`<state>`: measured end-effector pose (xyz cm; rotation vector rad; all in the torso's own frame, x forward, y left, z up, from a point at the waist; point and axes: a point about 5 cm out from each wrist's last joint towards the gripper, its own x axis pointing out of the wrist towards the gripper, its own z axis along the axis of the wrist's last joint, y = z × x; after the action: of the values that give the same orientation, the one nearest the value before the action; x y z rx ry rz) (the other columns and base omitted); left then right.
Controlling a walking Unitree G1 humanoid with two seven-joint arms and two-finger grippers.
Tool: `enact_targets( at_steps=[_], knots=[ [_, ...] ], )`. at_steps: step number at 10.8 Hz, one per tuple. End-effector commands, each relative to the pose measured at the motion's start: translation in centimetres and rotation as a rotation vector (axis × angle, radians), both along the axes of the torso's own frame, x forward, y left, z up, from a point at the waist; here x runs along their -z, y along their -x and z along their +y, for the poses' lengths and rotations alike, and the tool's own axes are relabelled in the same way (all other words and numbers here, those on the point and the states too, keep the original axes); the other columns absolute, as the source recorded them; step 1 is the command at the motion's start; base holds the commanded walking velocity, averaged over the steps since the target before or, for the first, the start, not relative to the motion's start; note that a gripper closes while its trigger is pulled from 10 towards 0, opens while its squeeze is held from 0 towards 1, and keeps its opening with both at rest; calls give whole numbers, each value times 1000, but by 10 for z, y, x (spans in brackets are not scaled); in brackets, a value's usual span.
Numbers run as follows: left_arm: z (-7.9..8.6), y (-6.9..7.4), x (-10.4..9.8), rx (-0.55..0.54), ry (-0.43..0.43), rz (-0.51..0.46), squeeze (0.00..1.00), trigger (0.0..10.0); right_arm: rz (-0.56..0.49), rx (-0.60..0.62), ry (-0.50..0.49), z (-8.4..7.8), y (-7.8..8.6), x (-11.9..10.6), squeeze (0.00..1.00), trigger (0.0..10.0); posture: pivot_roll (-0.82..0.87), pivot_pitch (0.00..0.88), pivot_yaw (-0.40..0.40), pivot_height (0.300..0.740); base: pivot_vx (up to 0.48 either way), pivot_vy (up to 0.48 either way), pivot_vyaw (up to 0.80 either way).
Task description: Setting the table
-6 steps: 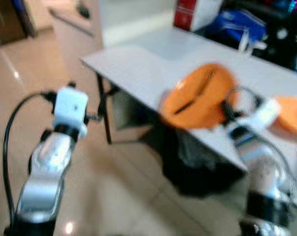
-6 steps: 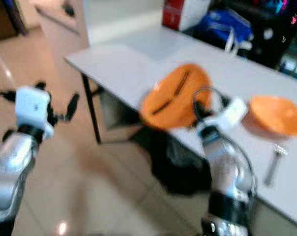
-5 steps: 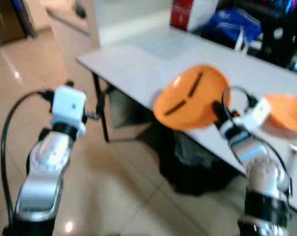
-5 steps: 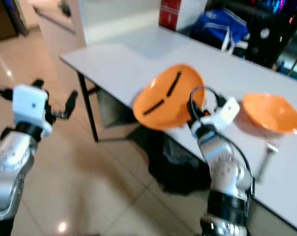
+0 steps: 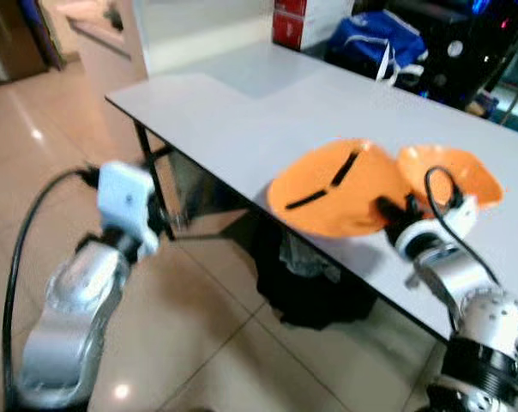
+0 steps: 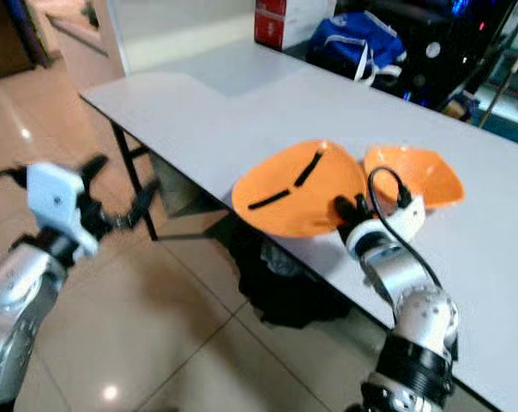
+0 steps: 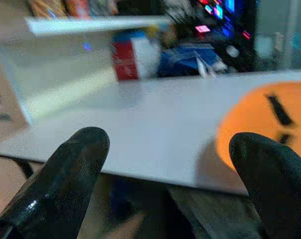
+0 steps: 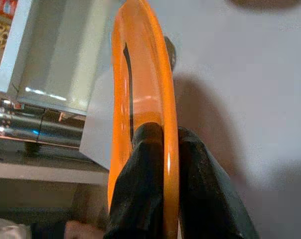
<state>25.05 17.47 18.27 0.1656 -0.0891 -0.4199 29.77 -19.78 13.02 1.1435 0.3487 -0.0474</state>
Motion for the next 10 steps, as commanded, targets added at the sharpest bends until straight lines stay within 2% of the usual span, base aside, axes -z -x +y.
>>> enact_targets(
  at_steps=[1, 2, 7, 8, 10],
  knots=[
    [-5, 5, 3, 75, -2, 56, 0, 10000, -35, -3, -41, 1, -5, -12, 0, 10000, 95, 0, -10, 740, 0, 0, 0],
    [-8, 11, 10, 136, -8, 117, 0, 10000, -6, 4, -61, 1, -5, -8, 0, 10000, 95, 0, -10, 740, 0, 0, 0],
    [-6, 12, 15, 142, -15, 159, 0, 10000, 170, 123, -110, -14, -6, 18, 0, 10000, 96, 0, -9, 740, 0, 0, 0],
    [-9, 16, 17, 181, -4, 175, 0, 10000, 180, 165, -99, -19, -6, 20, 0, 10000, 94, 1, -6, 740, 0, 0, 0],
    [-11, 17, 16, 199, -8, 170, 0, 10000, 167, 214, -162, -28, -6, 18, 0, 10000, 92, 2, -3, 740, 0, 0, 0]
  ],
)
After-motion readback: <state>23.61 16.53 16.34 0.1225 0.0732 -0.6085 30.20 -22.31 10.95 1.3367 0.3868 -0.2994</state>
